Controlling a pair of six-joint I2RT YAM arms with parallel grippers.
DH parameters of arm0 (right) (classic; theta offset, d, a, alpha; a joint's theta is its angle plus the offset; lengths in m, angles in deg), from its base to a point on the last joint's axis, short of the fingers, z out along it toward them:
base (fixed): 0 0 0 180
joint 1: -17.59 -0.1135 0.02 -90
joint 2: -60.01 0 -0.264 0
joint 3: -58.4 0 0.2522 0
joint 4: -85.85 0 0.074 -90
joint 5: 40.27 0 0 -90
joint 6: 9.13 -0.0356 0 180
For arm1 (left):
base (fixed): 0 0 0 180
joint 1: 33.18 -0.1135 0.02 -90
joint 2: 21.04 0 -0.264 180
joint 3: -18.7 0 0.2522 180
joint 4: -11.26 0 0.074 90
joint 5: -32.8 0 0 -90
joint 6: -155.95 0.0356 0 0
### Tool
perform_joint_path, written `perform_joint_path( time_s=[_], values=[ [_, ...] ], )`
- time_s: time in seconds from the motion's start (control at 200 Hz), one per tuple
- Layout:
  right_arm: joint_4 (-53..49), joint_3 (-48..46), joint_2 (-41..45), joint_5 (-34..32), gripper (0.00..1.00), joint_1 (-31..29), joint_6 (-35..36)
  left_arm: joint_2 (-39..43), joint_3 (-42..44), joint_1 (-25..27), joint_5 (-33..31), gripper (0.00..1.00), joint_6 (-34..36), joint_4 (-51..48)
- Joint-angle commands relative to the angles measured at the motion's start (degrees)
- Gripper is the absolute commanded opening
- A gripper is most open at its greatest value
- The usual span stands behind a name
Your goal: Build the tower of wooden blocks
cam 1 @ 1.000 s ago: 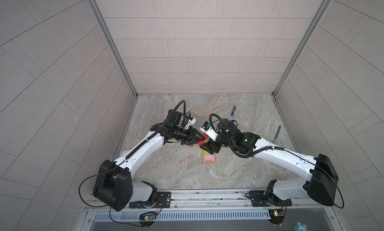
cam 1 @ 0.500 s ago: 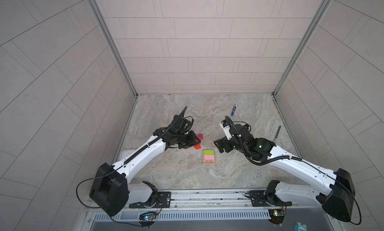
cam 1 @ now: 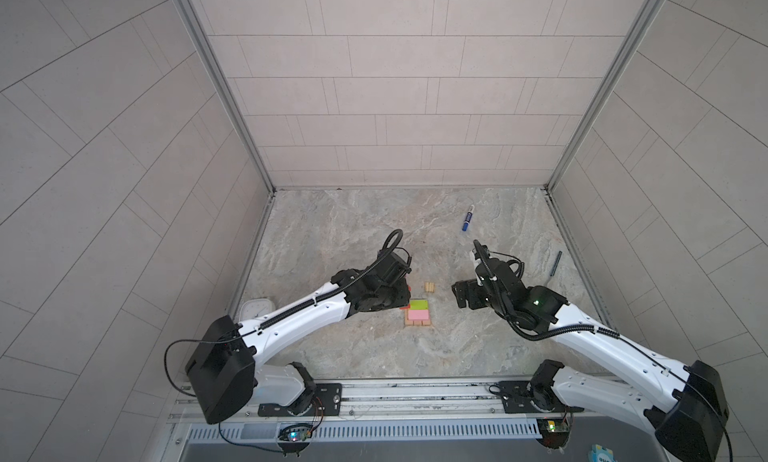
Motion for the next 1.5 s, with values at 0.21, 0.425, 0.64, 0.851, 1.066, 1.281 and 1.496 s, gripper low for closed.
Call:
perform_joint_path(
  time_s=[0.21,0.425,0.64,0.851,1.066,1.281,1.496],
  values=[
    [-0.1,-3.3,1.1,1.2,0.97,0.6,-1.7,-4.4,-2.8,4.0,-9.7,0.13,-2.4,-1.9],
    [0.4,-4.2,1.6,2.4,0.97,0.7,-1.2,-6.8,-4.1,5.7,-11.7,0.13,-2.6,-1.7],
    [5.9,-6.5,3.1,14.6,0.98,0.8,3.3,-9.5,-5.3,7.3,-12.0,0.13,-3.0,-0.7],
    [5.6,-9.9,8.0,14.1,0.99,0.8,4.0,-10.6,-4.7,7.9,-11.8,0.13,-3.7,1.0],
    [4.2,-9.6,6.5,12.8,0.99,1.0,3.6,-12.0,-4.8,8.6,-11.4,0.13,-4.1,1.8],
    [4.0,-10.1,6.7,12.6,0.99,1.2,3.4,-12.9,-4.9,8.9,-11.6,0.13,-4.1,2.1],
    [3.6,-10.0,6.8,13.0,0.99,1.6,3.6,-14.3,-4.9,9.3,-11.8,0.13,-4.2,2.6]
  ],
)
